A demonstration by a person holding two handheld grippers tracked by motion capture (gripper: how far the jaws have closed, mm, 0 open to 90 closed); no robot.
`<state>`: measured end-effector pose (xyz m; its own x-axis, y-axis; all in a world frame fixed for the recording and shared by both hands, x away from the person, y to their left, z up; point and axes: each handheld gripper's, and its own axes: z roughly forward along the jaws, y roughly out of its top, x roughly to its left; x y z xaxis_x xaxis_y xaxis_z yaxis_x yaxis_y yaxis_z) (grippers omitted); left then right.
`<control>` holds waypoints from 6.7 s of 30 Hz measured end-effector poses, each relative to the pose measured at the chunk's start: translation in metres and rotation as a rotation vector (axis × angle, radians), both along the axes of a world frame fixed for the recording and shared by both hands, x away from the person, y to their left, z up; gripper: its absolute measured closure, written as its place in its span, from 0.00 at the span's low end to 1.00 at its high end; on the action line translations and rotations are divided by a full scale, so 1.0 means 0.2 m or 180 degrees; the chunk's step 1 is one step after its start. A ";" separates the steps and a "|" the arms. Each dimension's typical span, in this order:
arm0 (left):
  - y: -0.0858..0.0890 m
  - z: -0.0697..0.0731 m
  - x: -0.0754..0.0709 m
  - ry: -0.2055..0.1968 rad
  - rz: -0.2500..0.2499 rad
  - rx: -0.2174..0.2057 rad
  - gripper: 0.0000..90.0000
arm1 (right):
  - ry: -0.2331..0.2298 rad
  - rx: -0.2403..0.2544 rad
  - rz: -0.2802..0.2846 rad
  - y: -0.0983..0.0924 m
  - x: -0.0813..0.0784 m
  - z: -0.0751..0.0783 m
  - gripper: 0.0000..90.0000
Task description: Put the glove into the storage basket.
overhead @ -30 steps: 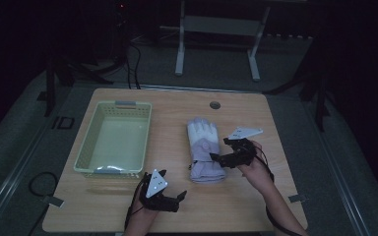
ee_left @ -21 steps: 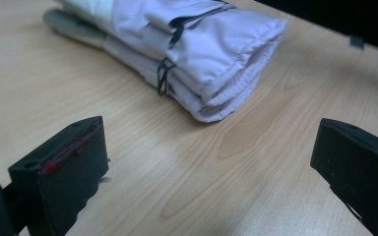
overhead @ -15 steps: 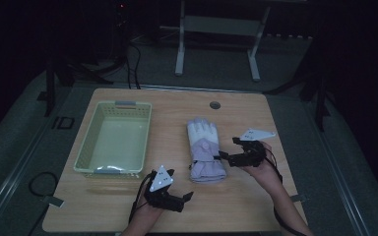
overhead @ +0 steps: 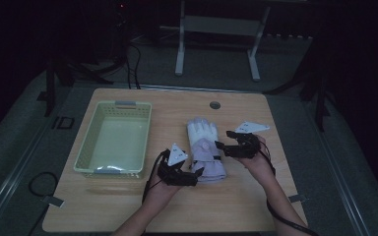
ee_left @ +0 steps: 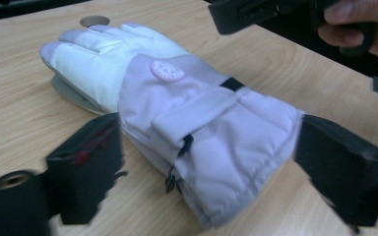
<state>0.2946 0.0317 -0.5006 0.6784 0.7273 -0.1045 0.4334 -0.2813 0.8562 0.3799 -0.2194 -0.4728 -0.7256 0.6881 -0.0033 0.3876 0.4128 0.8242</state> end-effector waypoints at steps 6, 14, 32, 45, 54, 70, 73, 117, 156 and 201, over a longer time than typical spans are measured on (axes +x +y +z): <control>-0.05 -0.04 0.02 0.0176 0.0176 0.0106 0.23 | 0.0128 0.0021 -0.0002 0.03 0.02 -0.07 0.39; -0.05 -0.16 0.08 0.0678 0.0342 0.0110 0.30 | 0.0380 -0.0053 -0.0064 0.01 0.03 -0.18 0.39; -0.04 -0.29 0.18 0.1128 -0.0098 -0.0040 0.43 | 0.1414 0.0198 0.0138 -0.01 0.13 -0.35 0.57; -0.05 -0.21 0.16 0.1164 -0.0174 0.0032 0.83 | 0.0769 -0.0268 -0.0156 0.11 0.01 -0.27 0.92; 0.01 -0.06 0.19 0.1082 -0.0255 0.0114 0.84 | 0.0597 -0.0247 -0.0218 0.16 -0.01 -0.14 0.92; 0.20 0.13 0.23 0.0936 -0.0267 0.0152 0.83 | 0.0357 -0.0171 -0.0219 0.33 0.00 0.07 0.92; 0.24 0.15 0.24 0.0935 -0.0296 0.0161 0.83 | 0.0353 -0.0169 -0.0221 0.37 0.00 0.09 0.92; 1.07 0.44 0.18 0.1035 0.0097 0.0797 0.84 | 0.0383 0.0152 0.0058 1.26 0.03 0.23 0.92; 1.21 -0.03 0.25 0.1541 0.0074 0.1125 0.81 | 0.1048 -0.0649 -0.0007 1.56 0.08 -0.19 0.87; 0.85 0.16 0.06 0.0247 0.0410 0.0304 0.10 | 0.0383 -0.0452 0.0454 1.09 0.09 0.03 0.16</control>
<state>0.3071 0.2011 -0.4681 0.5716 0.8167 -0.0792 0.5349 -0.2976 0.7907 0.3979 -0.0022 -0.4669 -0.8164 0.5774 -0.0004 0.4091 0.5789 0.7054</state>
